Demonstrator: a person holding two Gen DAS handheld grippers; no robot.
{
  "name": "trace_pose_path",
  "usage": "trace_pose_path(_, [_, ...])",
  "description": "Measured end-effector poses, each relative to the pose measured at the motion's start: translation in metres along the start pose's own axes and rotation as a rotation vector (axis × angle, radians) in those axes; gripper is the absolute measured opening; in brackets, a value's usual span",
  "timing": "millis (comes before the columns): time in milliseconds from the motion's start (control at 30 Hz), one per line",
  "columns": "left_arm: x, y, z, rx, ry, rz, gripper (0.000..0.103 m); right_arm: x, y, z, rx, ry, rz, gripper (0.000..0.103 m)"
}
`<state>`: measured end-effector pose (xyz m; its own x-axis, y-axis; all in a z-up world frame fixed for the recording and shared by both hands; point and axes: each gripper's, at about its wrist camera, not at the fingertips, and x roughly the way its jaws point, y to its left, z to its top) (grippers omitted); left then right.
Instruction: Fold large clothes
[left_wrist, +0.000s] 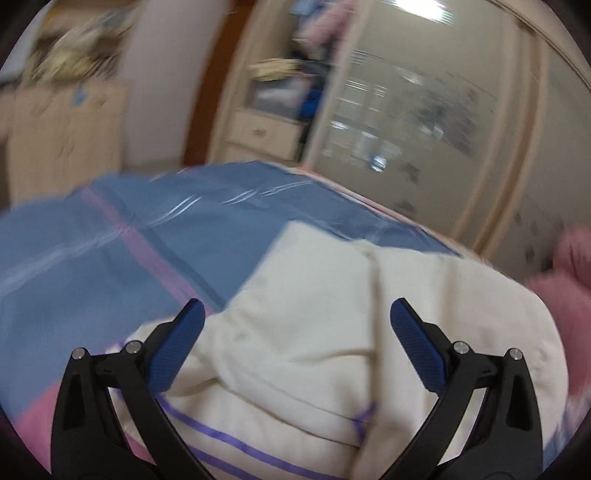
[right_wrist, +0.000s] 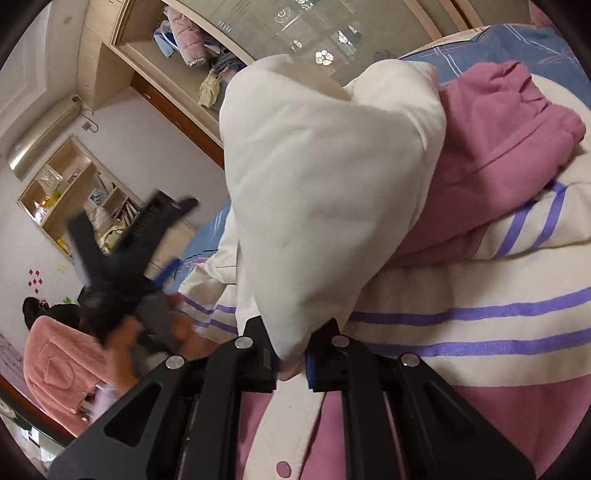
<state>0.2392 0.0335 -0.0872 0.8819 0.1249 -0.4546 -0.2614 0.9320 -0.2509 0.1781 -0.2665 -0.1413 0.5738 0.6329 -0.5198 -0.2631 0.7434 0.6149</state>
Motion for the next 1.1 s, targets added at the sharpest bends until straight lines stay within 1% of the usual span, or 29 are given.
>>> trace_pose_path(33, [0.001, -0.017, 0.003, 0.066, 0.024, -0.025, 0.101, -0.004, 0.005, -0.001, -0.035, -0.010, -0.062, 0.035])
trace_pose_path(67, [0.002, -0.027, 0.005, 0.101, 0.037, -0.041, 0.101, -0.010, 0.012, -0.003, -0.068, -0.037, -0.124, 0.062])
trace_pose_path(100, [0.002, -0.037, 0.005, 0.132, 0.044, -0.055, 0.101, -0.020, 0.014, -0.003, -0.083, -0.076, -0.149, 0.074])
trace_pose_path(133, [0.003, -0.047, 0.005, 0.158, 0.047, -0.067, 0.101, -0.028, 0.014, -0.003, -0.087, -0.129, -0.161, 0.074])
trace_pose_path(167, [0.005, -0.060, 0.004, 0.190, 0.047, -0.076, 0.101, -0.039, 0.016, -0.003, -0.085, -0.201, -0.186, 0.074])
trace_pose_path(233, [0.015, -0.086, 0.002, 0.224, 0.065, -0.085, 0.101, -0.077, 0.013, -0.006, -0.046, -0.426, -0.345, 0.074])
trace_pose_path(267, [0.018, -0.093, 0.002, 0.224, 0.078, -0.097, 0.101, -0.089, 0.008, -0.007, -0.023, -0.496, -0.395, 0.074])
trace_pose_path(300, [0.023, -0.099, 0.003, 0.220, 0.093, -0.118, 0.101, -0.106, 0.002, -0.008, 0.009, -0.589, -0.451, 0.074])
trace_pose_path(333, [0.029, -0.110, 0.002, 0.224, 0.109, -0.131, 0.101, -0.116, -0.006, -0.007, 0.018, -0.641, -0.487, 0.074])
trace_pose_path(367, [0.030, -0.119, 0.001, 0.239, 0.120, -0.126, 0.101, -0.119, -0.013, 0.002, -0.002, -0.644, -0.551, 0.074])
trace_pose_path(433, [0.038, -0.135, -0.011, 0.298, 0.161, -0.101, 0.101, -0.113, -0.031, 0.018, -0.009, -0.586, -0.633, 0.074])
trace_pose_path(467, [0.038, -0.139, -0.016, 0.319, 0.175, -0.088, 0.101, -0.110, -0.041, 0.023, 0.004, -0.555, -0.652, 0.070])
trace_pose_path(500, [0.041, -0.141, -0.023, 0.341, 0.191, -0.071, 0.101, -0.107, -0.056, 0.032, 0.042, -0.513, -0.670, 0.069])
trace_pose_path(567, [0.049, -0.139, -0.038, 0.371, 0.229, -0.042, 0.101, -0.087, -0.070, 0.052, 0.089, -0.429, -0.698, 0.069])
trace_pose_path(600, [0.052, -0.135, -0.046, 0.383, 0.251, -0.021, 0.101, -0.082, -0.083, 0.056, 0.112, -0.375, -0.725, 0.069])
trace_pose_path(633, [0.059, -0.130, -0.056, 0.391, 0.289, 0.000, 0.101, -0.071, -0.086, 0.060, 0.122, -0.330, -0.731, 0.069])
trace_pose_path(667, [0.063, -0.126, -0.063, 0.390, 0.318, 0.004, 0.101, -0.058, -0.091, 0.061, 0.132, -0.272, -0.734, 0.069])
trace_pose_path(700, [0.067, -0.120, -0.069, 0.378, 0.347, 0.006, 0.101, -0.050, -0.091, 0.060, 0.132, -0.245, -0.741, 0.069])
trace_pose_path(733, [0.068, -0.113, -0.074, 0.366, 0.356, 0.006, 0.101, -0.046, -0.093, 0.059, 0.126, -0.228, -0.756, 0.069])
trace_pose_path(800, [0.065, -0.111, -0.076, 0.379, 0.349, 0.015, 0.101, -0.032, -0.080, 0.059, 0.076, -0.187, -0.817, 0.069])
trace_pose_path(900, [0.059, -0.112, -0.074, 0.402, 0.347, 0.030, 0.101, -0.016, -0.068, 0.053, 0.004, -0.127, -0.891, 0.074])
trace_pose_path(967, [0.043, -0.109, -0.065, 0.372, 0.299, 0.033, 0.101, -0.010, -0.068, 0.051, -0.019, -0.112, -0.917, 0.075])
trace_pose_path(1000, [0.032, -0.108, -0.061, 0.361, 0.253, 0.029, 0.101, -0.010, -0.068, 0.050, -0.021, -0.114, -0.919, 0.075])
trace_pose_path(1033, [0.018, -0.108, -0.057, 0.357, 0.193, 0.007, 0.101, -0.011, -0.068, 0.049, -0.016, -0.119, -0.914, 0.075])
trace_pose_path(1100, [0.004, -0.116, -0.057, 0.396, 0.144, -0.022, 0.101, -0.011, -0.070, 0.051, -0.006, -0.121, -0.910, 0.075])
